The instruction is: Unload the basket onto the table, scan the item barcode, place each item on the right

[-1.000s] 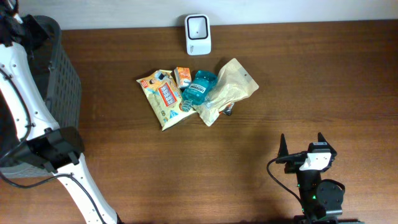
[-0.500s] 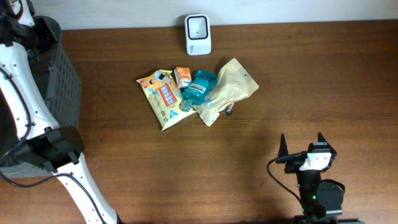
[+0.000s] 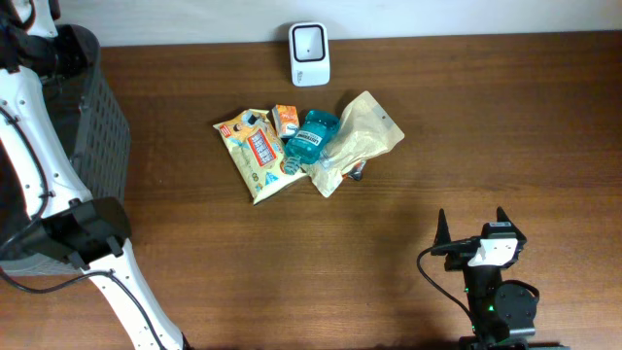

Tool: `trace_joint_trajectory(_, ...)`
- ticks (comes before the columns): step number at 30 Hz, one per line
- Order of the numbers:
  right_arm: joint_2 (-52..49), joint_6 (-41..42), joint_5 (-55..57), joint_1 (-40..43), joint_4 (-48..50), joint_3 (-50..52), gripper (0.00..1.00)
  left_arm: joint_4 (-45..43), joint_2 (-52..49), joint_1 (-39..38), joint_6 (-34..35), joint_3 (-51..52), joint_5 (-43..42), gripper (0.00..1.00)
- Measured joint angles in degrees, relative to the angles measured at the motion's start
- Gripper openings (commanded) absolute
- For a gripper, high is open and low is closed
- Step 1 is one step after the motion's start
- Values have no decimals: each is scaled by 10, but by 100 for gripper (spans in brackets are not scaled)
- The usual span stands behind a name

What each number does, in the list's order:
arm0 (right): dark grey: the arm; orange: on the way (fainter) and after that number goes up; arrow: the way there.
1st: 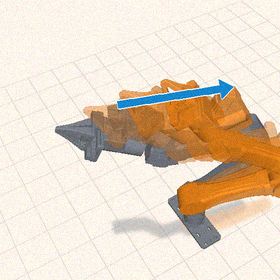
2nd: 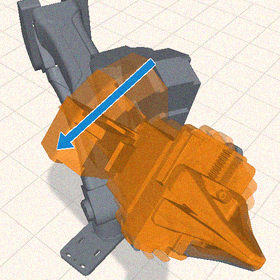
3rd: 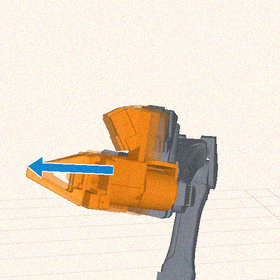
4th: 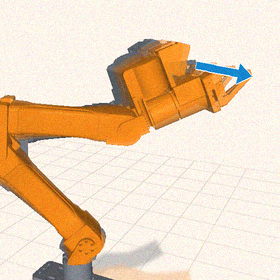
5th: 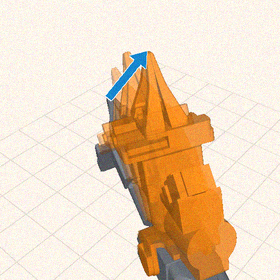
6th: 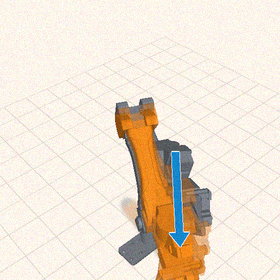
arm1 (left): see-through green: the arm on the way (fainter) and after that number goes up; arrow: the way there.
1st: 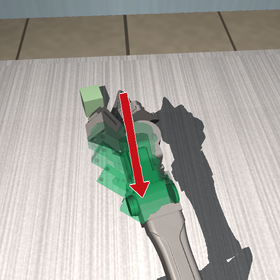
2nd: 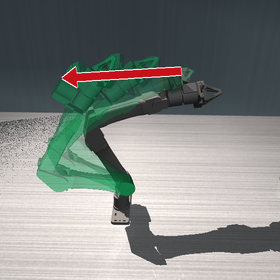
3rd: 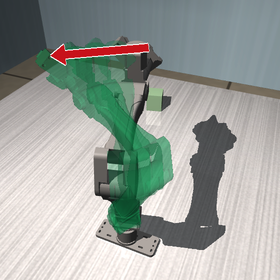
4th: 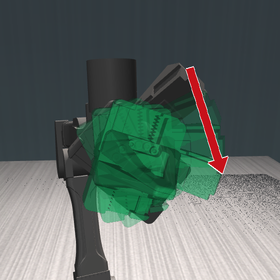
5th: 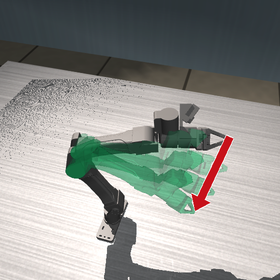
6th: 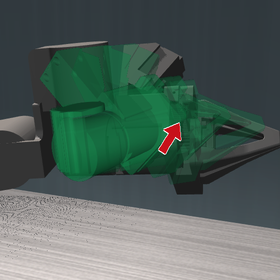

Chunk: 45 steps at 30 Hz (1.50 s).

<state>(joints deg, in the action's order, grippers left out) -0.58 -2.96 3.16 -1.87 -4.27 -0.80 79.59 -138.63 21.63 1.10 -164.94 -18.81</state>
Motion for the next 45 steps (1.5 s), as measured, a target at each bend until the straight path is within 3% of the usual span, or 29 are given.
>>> trace_joint_trajectory(4,0,0,0,0,0,0,98,7,-2,0,14,-61,4,0)
trace_joint_trajectory(5,0,0,0,0,0,0,98,18,-2,0,20,-97,13,5)
trace_joint_trajectory(7,0,0,0,0,0,0,98,27,2,0,24,-127,23,25)
trace_joint_trajectory(9,0,0,0,0,0,0,98,41,15,0,32,-137,32,69)
trace_joint_trajectory(11,0,0,0,0,0,0,98,56,32,0,32,-138,39,100)
trace_joint_trajectory(18,0,-1,0,0,0,0,98,169,125,0,62,-138,40,99)
trace_joint_trajectory(26,0,0,0,0,0,0,98,170,194,-5,75,-138,-109,99)
trace_joint_trajectory(30,0,0,0,0,0,0,98,170,201,-43,68,-119,-134,99)
trace_joint_trajectory(34,0,0,0,0,0,0,98,168,245,-115,63,-7,-103,99)
trace_joint_trajectory(40,0,0,0,0,0,0,98,172,337,-256,60,269,32,99)
trace_joint_trajectory(45,0,0,0,0,0,0,98,154,342,-307,60,416,93,99)
